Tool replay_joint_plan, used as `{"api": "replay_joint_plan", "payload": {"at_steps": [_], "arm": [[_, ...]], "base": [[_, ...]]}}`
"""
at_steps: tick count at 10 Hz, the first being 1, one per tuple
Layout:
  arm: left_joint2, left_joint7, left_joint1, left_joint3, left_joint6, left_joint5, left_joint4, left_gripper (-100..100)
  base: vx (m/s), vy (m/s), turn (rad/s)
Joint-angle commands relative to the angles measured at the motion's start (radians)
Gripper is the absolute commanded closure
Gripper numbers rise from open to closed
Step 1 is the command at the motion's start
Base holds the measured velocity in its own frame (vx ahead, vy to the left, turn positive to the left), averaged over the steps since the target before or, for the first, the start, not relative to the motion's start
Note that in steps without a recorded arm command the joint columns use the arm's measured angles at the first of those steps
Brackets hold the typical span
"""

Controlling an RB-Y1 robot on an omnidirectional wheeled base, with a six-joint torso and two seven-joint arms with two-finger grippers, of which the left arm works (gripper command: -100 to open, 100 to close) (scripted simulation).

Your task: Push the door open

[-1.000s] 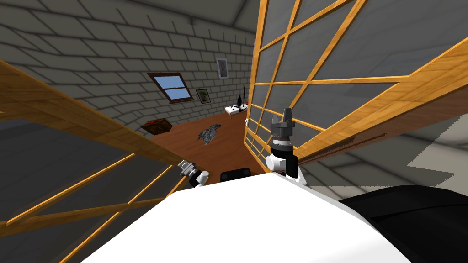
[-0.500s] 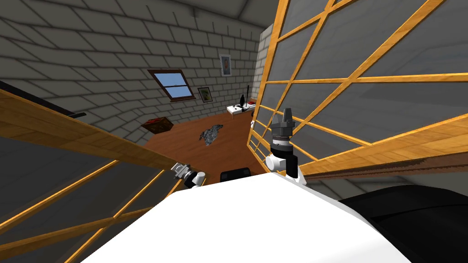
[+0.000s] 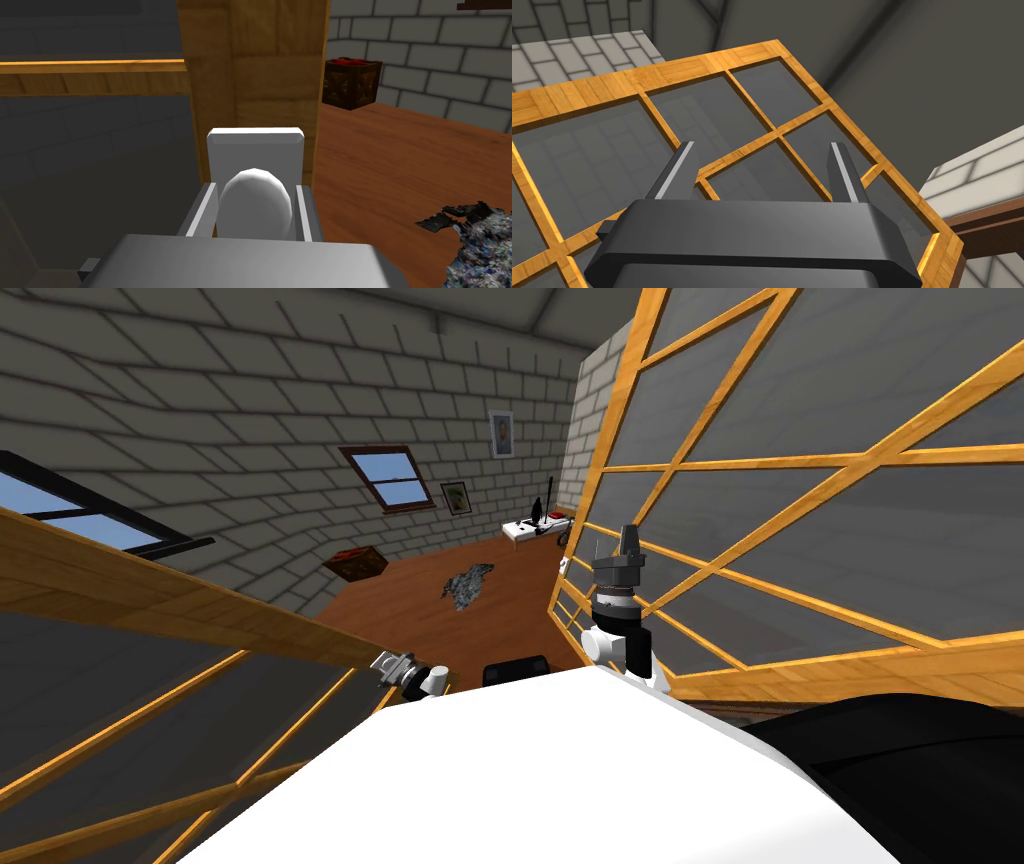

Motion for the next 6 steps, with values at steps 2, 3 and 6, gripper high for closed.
{"api": "replay_joint_plan", "payload": {"at_steps": [2,3,6], "arm": [[0.021,-0.003,0.002,0.019,-0.006,0.014,0.002,100],[0.025,-0.003,0.003,0.024,-0.006,0.017,0.002,100],[0.044,-0.010,0.008,0.058,-0.012,0.043,0.003,100]], "base": [[0.076,0.050,0.030],[0.133,0.086,0.026],[0.184,0.121,0.058]]}}
